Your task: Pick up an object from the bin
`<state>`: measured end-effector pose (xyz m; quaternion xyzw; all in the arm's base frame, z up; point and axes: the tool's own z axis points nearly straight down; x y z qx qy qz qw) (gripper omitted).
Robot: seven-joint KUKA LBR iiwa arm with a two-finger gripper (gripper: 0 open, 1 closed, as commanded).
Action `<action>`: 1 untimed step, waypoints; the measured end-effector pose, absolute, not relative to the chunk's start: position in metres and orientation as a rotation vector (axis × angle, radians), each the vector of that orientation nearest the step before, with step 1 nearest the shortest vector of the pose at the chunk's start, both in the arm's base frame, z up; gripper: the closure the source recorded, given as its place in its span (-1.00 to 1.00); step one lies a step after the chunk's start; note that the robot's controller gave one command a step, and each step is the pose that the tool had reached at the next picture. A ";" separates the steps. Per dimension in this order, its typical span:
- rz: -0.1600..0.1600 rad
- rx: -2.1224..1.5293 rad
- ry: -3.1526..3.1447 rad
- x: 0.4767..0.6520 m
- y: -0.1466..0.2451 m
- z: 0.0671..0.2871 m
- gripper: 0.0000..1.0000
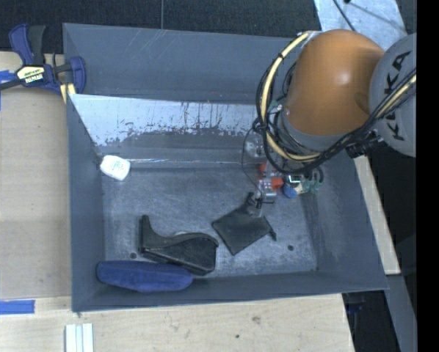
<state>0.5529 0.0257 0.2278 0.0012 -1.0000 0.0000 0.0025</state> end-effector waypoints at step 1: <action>0.001 -0.186 -3.132 0.545 -0.021 0.066 -1.00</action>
Offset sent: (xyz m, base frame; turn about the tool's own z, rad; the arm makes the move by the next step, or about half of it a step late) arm -0.0069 -0.0451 -0.1578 0.1223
